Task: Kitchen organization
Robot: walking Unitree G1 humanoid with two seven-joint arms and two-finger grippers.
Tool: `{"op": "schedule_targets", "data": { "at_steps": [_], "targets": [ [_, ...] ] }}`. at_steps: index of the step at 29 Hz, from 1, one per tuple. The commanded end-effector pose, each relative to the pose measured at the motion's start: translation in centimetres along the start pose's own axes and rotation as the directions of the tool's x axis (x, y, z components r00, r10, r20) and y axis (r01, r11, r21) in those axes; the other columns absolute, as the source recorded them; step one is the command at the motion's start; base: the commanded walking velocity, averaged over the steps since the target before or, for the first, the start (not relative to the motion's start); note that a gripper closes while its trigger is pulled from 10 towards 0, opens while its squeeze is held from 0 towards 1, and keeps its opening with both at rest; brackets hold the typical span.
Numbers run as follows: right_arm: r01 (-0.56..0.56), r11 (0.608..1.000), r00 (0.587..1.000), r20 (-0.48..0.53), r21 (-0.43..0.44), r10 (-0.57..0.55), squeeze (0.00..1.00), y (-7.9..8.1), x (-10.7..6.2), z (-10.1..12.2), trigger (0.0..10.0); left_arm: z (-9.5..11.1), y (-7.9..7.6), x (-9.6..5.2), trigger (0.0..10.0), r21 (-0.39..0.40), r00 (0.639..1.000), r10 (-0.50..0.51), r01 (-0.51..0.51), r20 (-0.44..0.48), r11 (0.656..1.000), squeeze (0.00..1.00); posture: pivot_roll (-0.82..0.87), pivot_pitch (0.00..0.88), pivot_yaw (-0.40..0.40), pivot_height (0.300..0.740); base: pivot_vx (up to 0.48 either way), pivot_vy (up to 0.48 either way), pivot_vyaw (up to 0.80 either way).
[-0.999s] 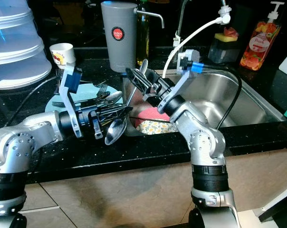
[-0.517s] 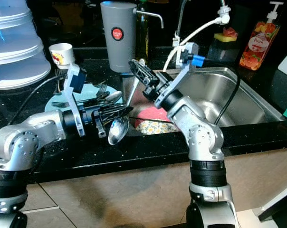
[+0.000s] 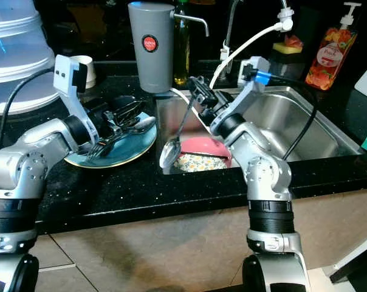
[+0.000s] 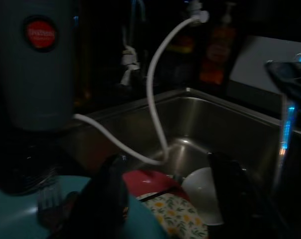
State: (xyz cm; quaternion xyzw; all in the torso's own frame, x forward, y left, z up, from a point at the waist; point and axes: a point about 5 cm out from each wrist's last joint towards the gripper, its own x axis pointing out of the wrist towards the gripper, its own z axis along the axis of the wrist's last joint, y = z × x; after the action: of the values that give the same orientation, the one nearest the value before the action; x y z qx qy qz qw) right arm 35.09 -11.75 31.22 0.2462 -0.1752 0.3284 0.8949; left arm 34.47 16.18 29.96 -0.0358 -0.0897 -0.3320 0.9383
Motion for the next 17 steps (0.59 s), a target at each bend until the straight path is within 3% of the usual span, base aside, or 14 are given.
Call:
{"op": "schedule_targets", "data": {
  "at_steps": [1, 2, 3, 4, 5, 8, 12, 14, 17],
  "targets": [
    [0.016, 1.000, 1.000, 0.023, -0.011, -0.016, 0.00, -0.3, 0.1, 0.5, 0.0, 0.6, 0.3, 0.2, 10.0, 0.015, 0.999, 0.032, -0.033, 0.038, 0.999, 1.00, -0.02, 0.068, -0.008, 0.740, 0.000, 0.000, 0.00],
    [0.027, 0.999, 0.999, 0.033, -0.020, -0.026, 0.00, -0.6, 0.0, 0.9, 0.0, 1.0, 0.5, 0.2, 10.0, 0.005, 0.995, 0.057, -0.058, 0.078, 0.998, 0.00, -0.03, 0.070, -0.007, 0.740, 0.000, 0.000, 0.00],
    [0.070, 0.995, 0.996, 0.053, -0.075, -0.066, 0.00, -1.2, -0.1, 1.4, 0.0, 1.4, 0.0, 0.2, 10.0, -0.005, 0.992, 0.024, -0.024, 0.124, 1.000, 0.00, -0.03, 0.070, -0.008, 0.740, 0.000, 0.000, 0.00],
    [0.070, 0.995, 0.996, 0.053, -0.075, -0.066, 0.00, -1.2, -0.1, 1.4, 0.0, 1.4, 0.0, 0.2, 10.0, -0.005, 0.992, 0.024, -0.024, 0.124, 1.000, 0.00, -0.03, 0.070, -0.008, 0.740, 0.000, 0.000, 0.00],
    [0.100, 0.986, 0.994, 0.061, -0.132, -0.093, 0.00, -1.5, -0.1, 1.6, 0.0, 1.5, -0.4, 0.3, 10.0, 0.016, 0.992, -0.004, 0.002, 0.127, 1.000, 0.00, -0.03, 0.071, -0.007, 0.740, 0.000, 0.000, 0.00],
    [0.217, 0.929, 0.976, 0.094, -0.298, -0.198, 0.00, -2.8, -0.2, 1.5, 0.0, 0.8, -1.3, 0.3, 10.0, 0.092, 0.993, -0.095, 0.088, 0.076, 0.992, 0.00, -0.03, 0.072, -0.007, 0.740, 0.000, 0.000, 0.00],
    [0.267, 0.902, 0.964, 0.108, -0.339, -0.244, 0.00, -3.4, -0.3, 1.2, 0.0, 0.5, -1.7, 0.3, 10.0, 0.114, 0.992, -0.119, 0.113, 0.042, 0.987, 0.00, -0.03, 0.074, -0.007, 0.740, 0.000, 0.000, 0.00],
    [0.323, 0.871, 0.946, 0.116, -0.370, -0.301, 0.00, -4.5, -0.6, 0.3, 0.0, -0.1, -2.3, 0.5, 10.0, 0.153, 0.991, -0.134, 0.133, -0.002, 0.979, 0.00, -0.02, 0.075, -0.008, 0.740, 0.000, 0.000, 0.00],
    [0.334, 0.861, 0.941, 0.090, -0.384, -0.325, 0.00, -5.3, -0.7, -1.2, 0.0, -0.9, -2.7, 0.9, 10.0, 0.178, 0.991, -0.128, 0.134, -0.044, 0.975, 0.00, -0.02, 0.077, -0.006, 0.740, 0.000, 0.000, 0.00]
  ]
}}
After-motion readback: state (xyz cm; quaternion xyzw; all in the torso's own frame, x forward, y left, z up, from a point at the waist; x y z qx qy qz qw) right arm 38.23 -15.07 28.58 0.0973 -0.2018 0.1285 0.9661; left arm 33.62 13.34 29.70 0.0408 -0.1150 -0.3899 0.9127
